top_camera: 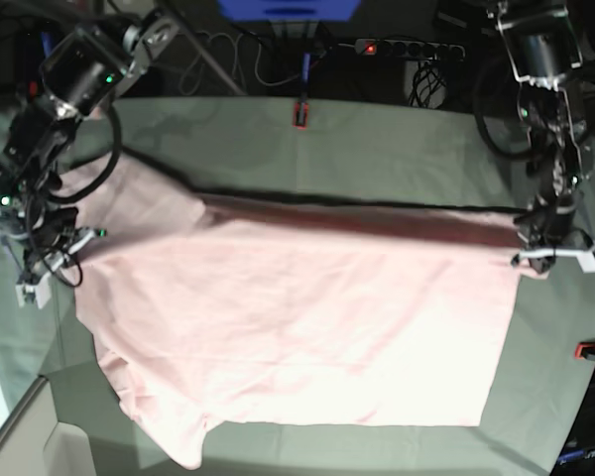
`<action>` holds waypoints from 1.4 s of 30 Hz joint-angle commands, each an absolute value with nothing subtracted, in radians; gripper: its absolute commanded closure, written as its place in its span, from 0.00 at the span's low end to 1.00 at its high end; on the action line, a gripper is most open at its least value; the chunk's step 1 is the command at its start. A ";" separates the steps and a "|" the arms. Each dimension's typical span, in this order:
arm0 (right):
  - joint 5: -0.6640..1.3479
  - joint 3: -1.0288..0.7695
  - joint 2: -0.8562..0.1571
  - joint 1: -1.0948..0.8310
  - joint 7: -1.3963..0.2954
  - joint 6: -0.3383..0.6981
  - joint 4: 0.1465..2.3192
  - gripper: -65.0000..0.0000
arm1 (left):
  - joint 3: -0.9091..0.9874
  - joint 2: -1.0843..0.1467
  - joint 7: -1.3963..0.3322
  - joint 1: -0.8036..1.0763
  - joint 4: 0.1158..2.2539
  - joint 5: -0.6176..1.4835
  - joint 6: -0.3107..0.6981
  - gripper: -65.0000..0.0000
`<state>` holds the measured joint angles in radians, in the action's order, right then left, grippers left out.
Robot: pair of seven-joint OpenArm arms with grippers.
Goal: Layout the t-shirt on the table in an organized manner, then fold the t-shirt properly
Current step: 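Lift the shirt edge with both grippers and pull it taut, then hold the shirt edge raised with both grippers, stretching it across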
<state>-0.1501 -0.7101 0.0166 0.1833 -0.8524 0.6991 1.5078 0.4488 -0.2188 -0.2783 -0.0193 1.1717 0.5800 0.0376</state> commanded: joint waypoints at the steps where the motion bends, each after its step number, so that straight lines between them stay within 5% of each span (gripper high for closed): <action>1: -0.139 -0.710 -0.001 0.206 -0.837 0.698 1.517 1.00 | 0.452 -0.237 -0.246 -0.041 1.185 0.581 0.042 1.00; 18: -0.139 -0.708 -0.025 0.266 -0.788 0.698 1.391 1.00 | 0.331 -0.239 -0.246 -0.114 1.129 0.579 0.042 0.97; 26: -0.139 -0.670 -0.041 0.271 -0.788 0.698 1.351 1.00 | 0.326 -0.269 -0.245 -0.119 1.101 0.581 0.038 0.69; 34: -0.139 -0.576 -0.085 0.271 -0.788 0.698 1.316 0.73 | 0.331 -0.272 -0.245 -0.114 1.109 0.581 0.039 0.42; 42: -0.139 -0.716 -0.051 0.243 -0.794 0.698 1.477 0.53 | 0.332 -0.286 -0.239 -0.027 1.198 0.590 0.041 0.09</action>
<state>-0.1543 -0.7200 -0.0456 0.2317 -0.8070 0.6987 1.4643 0.3271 -0.2733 -0.2604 -0.0101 1.1786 0.5873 0.0330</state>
